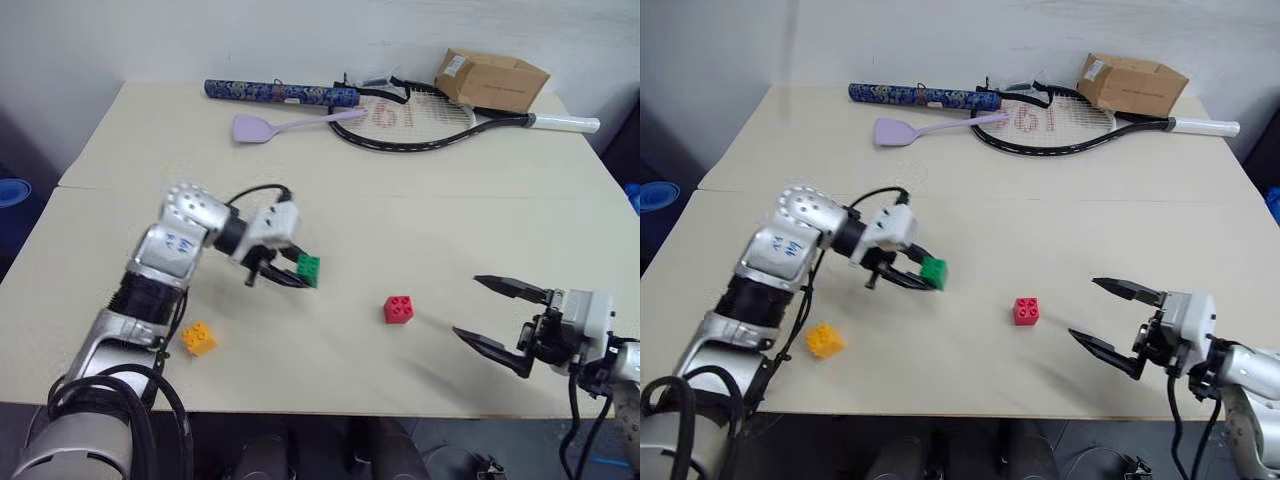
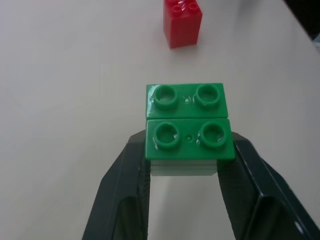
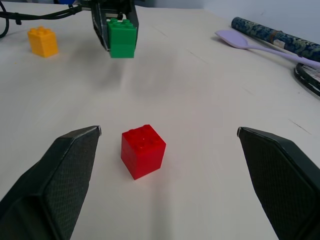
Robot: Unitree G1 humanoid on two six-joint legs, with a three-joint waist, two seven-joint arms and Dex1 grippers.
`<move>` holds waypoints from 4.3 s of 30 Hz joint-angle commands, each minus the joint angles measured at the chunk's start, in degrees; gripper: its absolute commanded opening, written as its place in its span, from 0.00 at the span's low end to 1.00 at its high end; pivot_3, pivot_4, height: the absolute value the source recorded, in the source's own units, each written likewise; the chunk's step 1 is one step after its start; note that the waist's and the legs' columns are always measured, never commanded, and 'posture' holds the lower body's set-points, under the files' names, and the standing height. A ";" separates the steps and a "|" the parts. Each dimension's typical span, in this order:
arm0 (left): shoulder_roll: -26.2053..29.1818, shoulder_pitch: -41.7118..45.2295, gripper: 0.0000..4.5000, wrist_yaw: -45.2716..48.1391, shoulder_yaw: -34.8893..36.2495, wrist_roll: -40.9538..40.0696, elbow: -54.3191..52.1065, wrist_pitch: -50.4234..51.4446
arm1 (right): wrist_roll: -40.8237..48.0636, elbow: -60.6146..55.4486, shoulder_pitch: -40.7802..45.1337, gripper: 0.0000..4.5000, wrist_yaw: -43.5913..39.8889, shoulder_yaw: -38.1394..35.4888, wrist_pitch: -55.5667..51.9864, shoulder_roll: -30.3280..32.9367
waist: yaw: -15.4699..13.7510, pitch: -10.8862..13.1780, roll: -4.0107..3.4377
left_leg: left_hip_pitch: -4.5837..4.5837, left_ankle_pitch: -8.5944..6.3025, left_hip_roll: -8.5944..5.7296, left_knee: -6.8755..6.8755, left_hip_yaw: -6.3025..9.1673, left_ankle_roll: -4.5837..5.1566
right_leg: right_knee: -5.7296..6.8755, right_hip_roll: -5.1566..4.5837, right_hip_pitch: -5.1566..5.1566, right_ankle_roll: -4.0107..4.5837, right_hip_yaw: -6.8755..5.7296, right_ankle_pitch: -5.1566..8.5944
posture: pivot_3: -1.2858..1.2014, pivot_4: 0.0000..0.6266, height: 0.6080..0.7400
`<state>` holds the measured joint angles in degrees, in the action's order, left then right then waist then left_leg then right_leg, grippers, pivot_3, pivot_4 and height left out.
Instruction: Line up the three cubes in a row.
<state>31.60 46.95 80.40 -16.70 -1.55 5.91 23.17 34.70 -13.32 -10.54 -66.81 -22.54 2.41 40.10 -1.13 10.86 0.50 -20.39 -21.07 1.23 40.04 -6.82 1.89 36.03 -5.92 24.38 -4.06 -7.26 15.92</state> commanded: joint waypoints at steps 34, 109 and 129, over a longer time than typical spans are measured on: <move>4.14 -8.08 1.00 -10.17 16.61 -15.67 -10.11 2.06 | -0.63 0.88 2.28 1.00 -0.06 1.82 1.98 -2.08 | -0.15 -0.02 -0.05 | 0.08 0.00 0.02 0.04 0.01 0.00 | -0.01 -0.34 -0.08 0.04 0.07 0.01 | 0.52 0.24 1.00; 8.41 -9.34 0.34 4.13 8.99 -6.48 27.19 -32.92 | -1.21 -0.66 9.75 1.00 -0.05 7.49 -0.14 -1.11 | 1.04 -0.12 -0.02 | 0.04 -0.14 -0.13 0.03 -0.20 0.14 | 0.03 -0.34 0.03 -0.01 -0.32 -0.01 | 0.52 0.24 1.00; 25.14 -33.05 0.86 1.72 31.89 -20.31 5.65 -21.46 | 1.75 3.70 11.55 1.00 -10.59 1.10 -3.66 11.63 | 1.34 -0.10 -0.04 | 0.01 -0.17 0.04 0.02 -0.07 0.08 | -0.08 -0.54 0.00 0.04 -0.21 0.02 | 0.52 0.24 1.00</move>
<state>55.49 15.71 84.02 11.14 -18.98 16.29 -0.36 35.37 -10.06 0.23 -75.65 -19.50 -1.39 50.36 0.20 10.76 0.46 -20.36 -21.24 1.25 40.08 -6.90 1.98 35.94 -6.50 24.36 -4.02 -7.44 15.93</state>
